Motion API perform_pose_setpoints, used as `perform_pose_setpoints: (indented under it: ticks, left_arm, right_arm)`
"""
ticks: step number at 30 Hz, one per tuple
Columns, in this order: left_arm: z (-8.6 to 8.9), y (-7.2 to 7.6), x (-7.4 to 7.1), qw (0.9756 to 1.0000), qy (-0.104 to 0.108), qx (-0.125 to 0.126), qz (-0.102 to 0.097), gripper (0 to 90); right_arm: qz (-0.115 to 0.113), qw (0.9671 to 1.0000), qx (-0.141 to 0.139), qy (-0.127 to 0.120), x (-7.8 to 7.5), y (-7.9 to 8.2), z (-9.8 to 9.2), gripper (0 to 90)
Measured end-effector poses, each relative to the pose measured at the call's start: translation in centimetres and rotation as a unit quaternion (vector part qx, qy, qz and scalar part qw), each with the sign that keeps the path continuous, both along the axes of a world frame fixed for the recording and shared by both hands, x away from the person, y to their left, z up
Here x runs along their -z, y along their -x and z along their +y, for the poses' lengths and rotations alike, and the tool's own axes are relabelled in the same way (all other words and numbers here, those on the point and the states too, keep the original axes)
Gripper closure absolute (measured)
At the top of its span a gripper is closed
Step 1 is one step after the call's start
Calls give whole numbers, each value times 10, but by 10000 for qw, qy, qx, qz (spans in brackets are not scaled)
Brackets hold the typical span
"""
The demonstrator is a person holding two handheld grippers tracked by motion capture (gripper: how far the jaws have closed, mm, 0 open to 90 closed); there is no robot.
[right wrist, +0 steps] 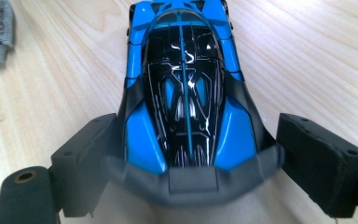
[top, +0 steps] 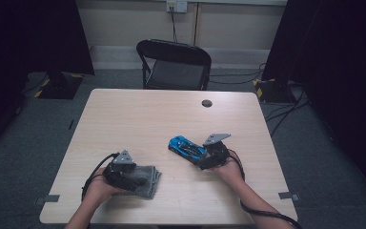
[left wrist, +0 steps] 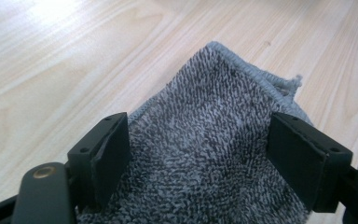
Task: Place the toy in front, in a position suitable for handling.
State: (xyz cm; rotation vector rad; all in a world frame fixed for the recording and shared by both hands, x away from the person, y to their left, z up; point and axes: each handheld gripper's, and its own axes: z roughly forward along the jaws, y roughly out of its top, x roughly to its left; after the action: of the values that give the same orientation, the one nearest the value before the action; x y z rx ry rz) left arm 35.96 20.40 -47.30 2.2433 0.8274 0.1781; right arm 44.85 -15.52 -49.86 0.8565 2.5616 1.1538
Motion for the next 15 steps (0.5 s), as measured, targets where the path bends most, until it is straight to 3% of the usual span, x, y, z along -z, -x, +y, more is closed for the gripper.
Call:
perform_pose_setpoints:
  ticks: [7, 10, 15]
  left_arm:
    - [7, 3, -9, 9999, 76, -84, -92, 215]
    - [15, 8, -9, 9999, 0, -97, -65, 217]
    - [27, 14, -5, 9999, -124, -106, 19, 300]
  right_arm:
    - [-84, 9996, 232, 118, 4, 13, -7, 141]
    - [-185, 9995, 175, 193, 6, 14, -6, 161]
    - [-85, 9997, 178, 157, 6, 11, -4, 161]
